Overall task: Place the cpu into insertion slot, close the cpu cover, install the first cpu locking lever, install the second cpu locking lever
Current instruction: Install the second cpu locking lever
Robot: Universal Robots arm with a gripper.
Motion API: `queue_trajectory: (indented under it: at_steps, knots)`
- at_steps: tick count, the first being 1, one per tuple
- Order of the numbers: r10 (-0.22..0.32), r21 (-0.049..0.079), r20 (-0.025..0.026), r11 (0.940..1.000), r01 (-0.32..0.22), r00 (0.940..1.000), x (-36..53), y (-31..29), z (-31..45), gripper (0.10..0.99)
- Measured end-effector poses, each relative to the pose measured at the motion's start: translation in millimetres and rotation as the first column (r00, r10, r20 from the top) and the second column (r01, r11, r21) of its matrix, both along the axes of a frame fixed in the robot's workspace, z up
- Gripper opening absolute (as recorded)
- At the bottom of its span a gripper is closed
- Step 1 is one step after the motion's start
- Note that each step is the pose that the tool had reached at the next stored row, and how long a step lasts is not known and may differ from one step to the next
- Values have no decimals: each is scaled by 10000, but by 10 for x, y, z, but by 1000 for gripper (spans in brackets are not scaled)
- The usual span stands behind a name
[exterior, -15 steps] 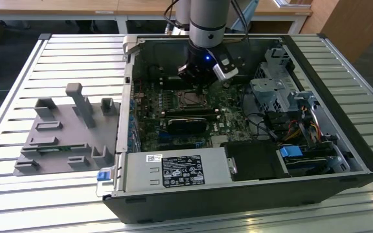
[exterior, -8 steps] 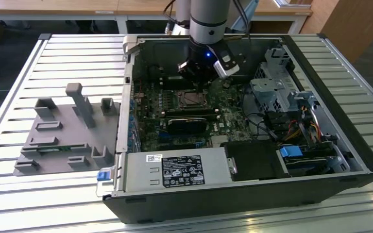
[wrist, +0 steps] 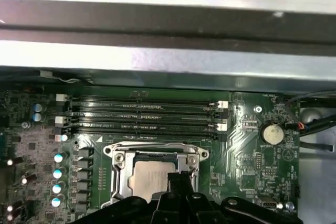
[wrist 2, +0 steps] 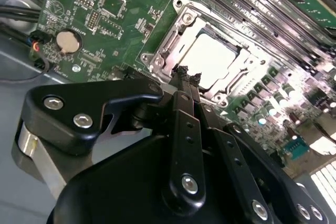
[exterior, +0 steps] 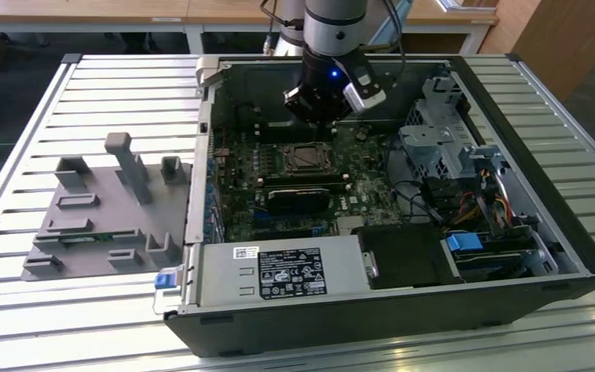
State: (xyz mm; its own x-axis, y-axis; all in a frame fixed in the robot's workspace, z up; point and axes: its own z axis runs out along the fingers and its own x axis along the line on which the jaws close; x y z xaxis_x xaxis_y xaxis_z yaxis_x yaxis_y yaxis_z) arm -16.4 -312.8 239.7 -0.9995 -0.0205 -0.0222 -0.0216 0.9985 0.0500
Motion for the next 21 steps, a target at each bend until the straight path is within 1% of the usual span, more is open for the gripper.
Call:
queue_trajectory:
  at_steps: [2, 5, 13, 21]
  knots:
    - [0, -1, 0, 10000, 0, 10000, 0, -2, 22, 118]
    - [2, 0, 0, 10000, -2, 10000, 1, -21, 24, 118]
    - [0, 3, 0, 10000, 0, 10000, 0, -150, 24, 118]
    - [0, 1, 0, 10000, 0, 10000, 0, -253, 24, 118]
